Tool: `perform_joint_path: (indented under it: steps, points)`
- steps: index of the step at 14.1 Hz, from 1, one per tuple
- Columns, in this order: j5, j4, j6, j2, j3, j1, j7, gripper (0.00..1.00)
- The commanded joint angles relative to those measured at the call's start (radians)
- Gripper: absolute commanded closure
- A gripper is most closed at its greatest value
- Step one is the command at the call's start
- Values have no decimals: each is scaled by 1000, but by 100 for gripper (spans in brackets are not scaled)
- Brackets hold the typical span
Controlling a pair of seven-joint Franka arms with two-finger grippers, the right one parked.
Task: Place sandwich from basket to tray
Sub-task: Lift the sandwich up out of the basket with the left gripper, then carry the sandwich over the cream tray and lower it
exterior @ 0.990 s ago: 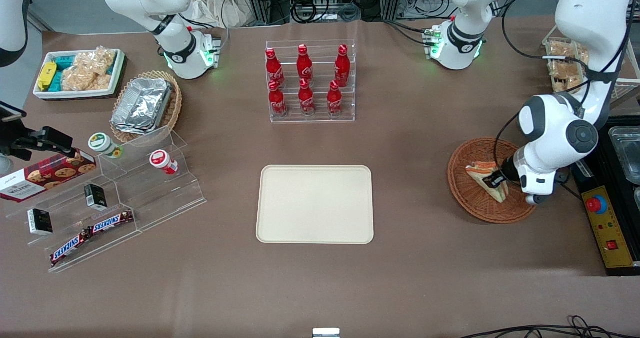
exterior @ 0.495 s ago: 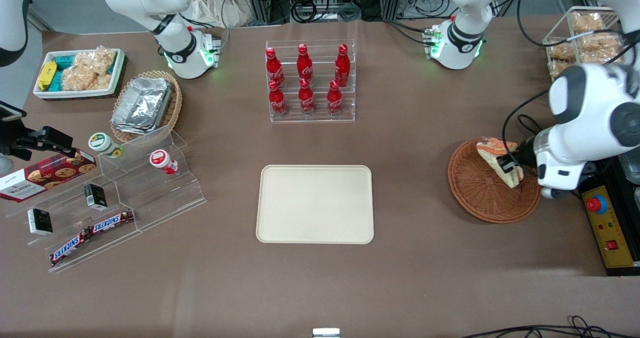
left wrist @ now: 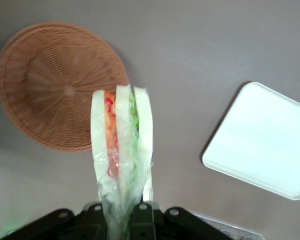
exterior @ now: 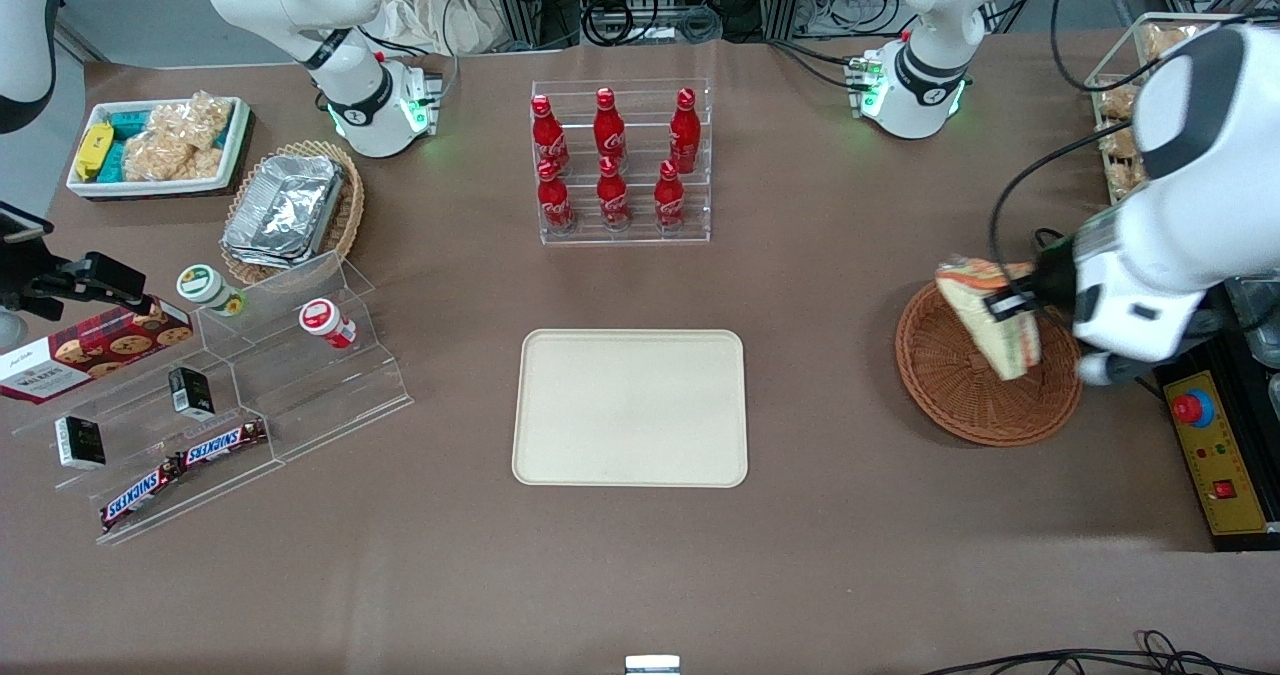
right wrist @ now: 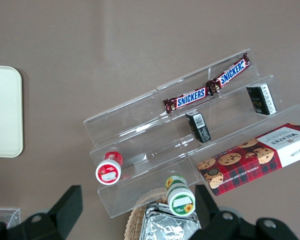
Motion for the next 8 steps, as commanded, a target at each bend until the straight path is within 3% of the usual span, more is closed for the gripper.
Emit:
perform_joint_path:
  steps: [1, 4, 8]
  points:
    - [88, -12, 86, 88, -23, -130, 7, 100]
    - [253, -23, 251, 228, -18, -293, -19, 100]
    - [344, -14, 374, 359, 20, -417, -93, 100]
